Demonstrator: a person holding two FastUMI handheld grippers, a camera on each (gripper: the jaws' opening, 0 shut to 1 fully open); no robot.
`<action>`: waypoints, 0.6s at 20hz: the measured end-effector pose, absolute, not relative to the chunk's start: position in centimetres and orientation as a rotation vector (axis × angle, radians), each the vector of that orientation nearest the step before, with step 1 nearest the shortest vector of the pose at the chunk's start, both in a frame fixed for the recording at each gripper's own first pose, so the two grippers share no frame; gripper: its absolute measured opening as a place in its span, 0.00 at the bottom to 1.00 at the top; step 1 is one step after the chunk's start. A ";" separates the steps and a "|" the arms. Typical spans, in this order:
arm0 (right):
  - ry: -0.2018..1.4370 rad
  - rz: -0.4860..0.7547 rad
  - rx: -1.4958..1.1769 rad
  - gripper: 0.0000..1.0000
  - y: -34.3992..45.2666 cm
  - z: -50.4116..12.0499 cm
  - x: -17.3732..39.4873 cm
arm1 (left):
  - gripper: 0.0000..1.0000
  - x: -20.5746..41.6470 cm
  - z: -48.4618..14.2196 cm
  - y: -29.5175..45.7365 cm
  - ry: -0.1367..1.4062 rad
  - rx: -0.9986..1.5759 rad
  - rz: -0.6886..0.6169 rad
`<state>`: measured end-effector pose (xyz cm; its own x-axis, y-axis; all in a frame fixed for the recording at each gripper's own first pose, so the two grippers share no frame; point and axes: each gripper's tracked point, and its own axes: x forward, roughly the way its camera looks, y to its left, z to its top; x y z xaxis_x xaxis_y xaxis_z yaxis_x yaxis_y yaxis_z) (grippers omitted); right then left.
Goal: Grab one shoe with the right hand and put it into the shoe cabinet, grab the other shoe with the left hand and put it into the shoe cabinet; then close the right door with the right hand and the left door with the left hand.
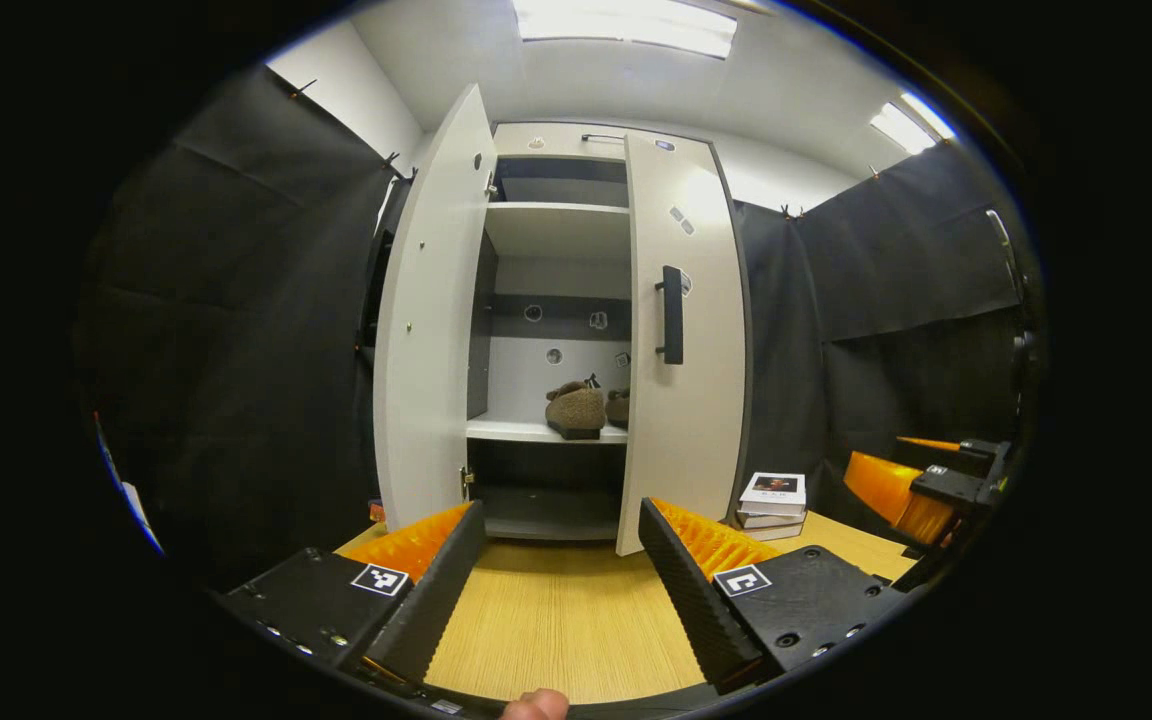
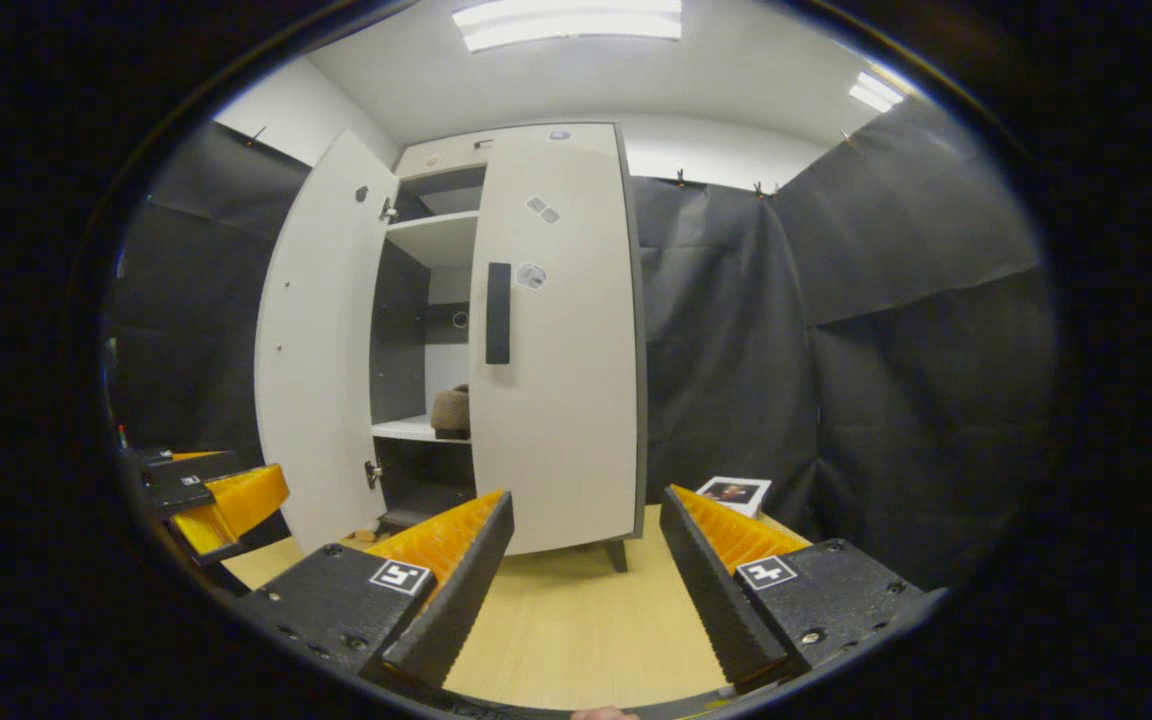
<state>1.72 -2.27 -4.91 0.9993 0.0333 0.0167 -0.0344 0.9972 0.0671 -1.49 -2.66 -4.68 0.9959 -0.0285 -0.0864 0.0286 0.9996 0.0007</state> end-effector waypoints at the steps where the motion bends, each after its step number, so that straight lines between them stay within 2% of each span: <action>1: -0.009 0.027 0.077 0.97 -2.5 -5.5 1.6 | 0.95 -1.5 -4.8 -2.8 0.091 0.003 -0.031; 2: -0.004 0.020 0.087 0.92 -2.6 -6.1 1.6 | 0.95 -1.5 -4.9 -3.0 0.096 0.003 -0.036; 6: 0.029 0.024 0.118 0.92 -2.6 -7.5 1.5 | 0.95 -1.2 -4.9 -3.5 0.101 -0.001 -0.050; 7: 0.031 0.024 0.121 0.96 -2.6 -7.5 1.4 | 0.95 -1.1 -4.8 -3.4 0.101 -0.002 -0.044; 8: 0.028 0.025 0.125 0.92 -2.8 -7.3 1.4 | 0.95 -1.0 -4.1 -3.0 0.092 -0.002 -0.036; 9: 0.022 0.028 0.128 0.96 -2.8 -7.0 1.4 | 0.95 -0.8 -3.1 -2.5 0.070 -0.003 -0.027; 12: 0.003 0.029 0.114 0.97 -2.9 -6.3 1.6 | 0.95 0.1 1.8 0.5 -0.030 -0.023 0.025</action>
